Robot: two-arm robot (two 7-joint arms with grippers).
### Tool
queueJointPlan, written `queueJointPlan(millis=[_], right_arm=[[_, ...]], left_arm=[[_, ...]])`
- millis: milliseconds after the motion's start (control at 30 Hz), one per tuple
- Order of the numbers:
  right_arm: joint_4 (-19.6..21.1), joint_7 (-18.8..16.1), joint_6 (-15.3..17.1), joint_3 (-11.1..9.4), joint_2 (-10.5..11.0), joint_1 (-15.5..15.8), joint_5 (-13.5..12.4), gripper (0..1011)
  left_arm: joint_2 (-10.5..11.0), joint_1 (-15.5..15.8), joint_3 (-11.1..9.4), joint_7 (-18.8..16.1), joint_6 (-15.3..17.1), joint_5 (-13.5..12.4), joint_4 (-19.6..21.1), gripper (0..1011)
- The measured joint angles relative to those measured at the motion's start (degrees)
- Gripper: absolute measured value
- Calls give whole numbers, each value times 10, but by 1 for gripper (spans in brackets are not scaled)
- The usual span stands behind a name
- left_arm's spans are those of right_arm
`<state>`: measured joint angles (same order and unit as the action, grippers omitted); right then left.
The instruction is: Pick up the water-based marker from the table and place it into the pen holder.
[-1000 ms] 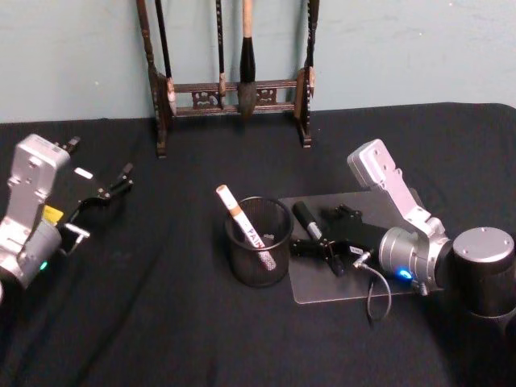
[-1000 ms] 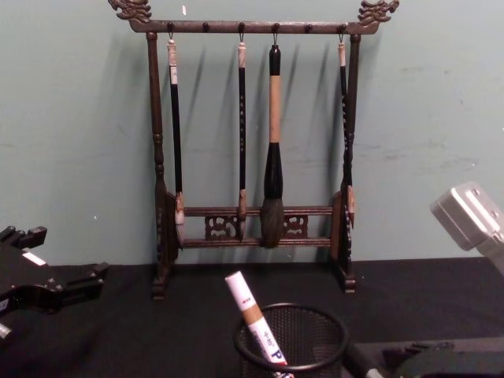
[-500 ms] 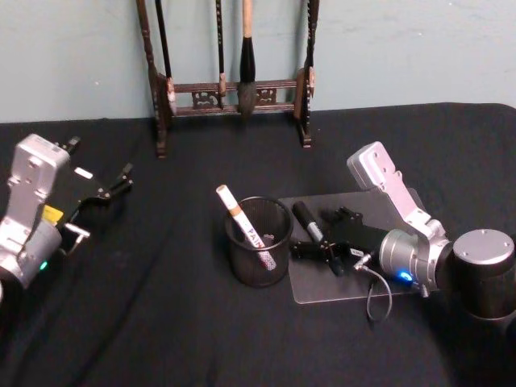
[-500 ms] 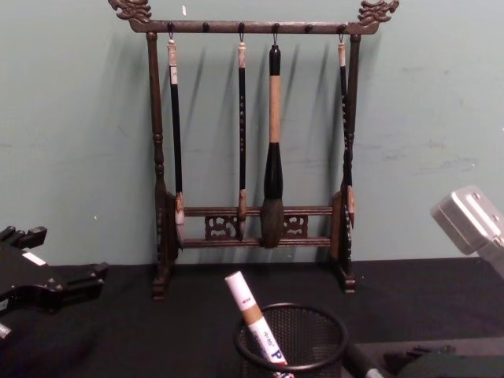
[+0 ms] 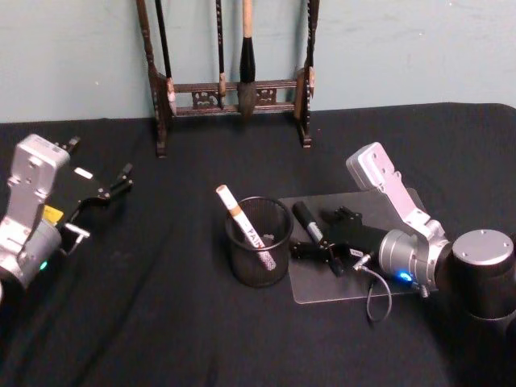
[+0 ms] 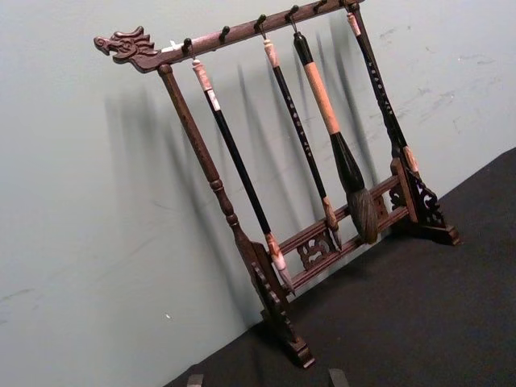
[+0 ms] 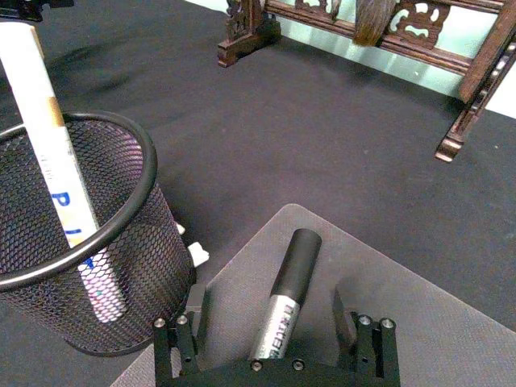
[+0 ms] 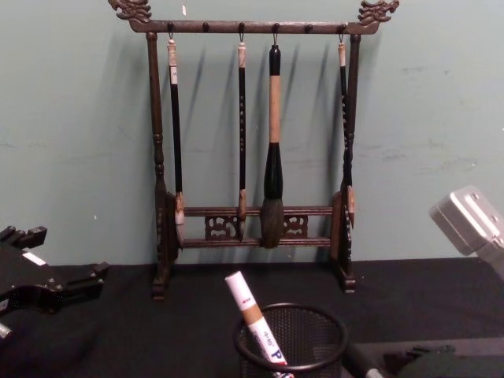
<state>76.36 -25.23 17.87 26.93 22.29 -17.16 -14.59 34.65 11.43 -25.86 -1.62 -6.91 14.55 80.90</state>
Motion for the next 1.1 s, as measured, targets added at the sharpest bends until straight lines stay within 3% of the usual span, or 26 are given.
queueJointPlan(millis=[200,367,1033,1100], right_arm=[[0,0,0,0,0,0,0,976],[0,0,0,0,0,0,0,865],[0,0,1,-1,0,0,-1,233],[0,0,1,-1,0,0,-1,224]], left_arm=[[0,0,0,0,0,0,0,1001],[0,0,0,0,0,0,0,1001],[0,0,0,0,0,0,0,1001],[0,0,0,0,0,0,0,1001]])
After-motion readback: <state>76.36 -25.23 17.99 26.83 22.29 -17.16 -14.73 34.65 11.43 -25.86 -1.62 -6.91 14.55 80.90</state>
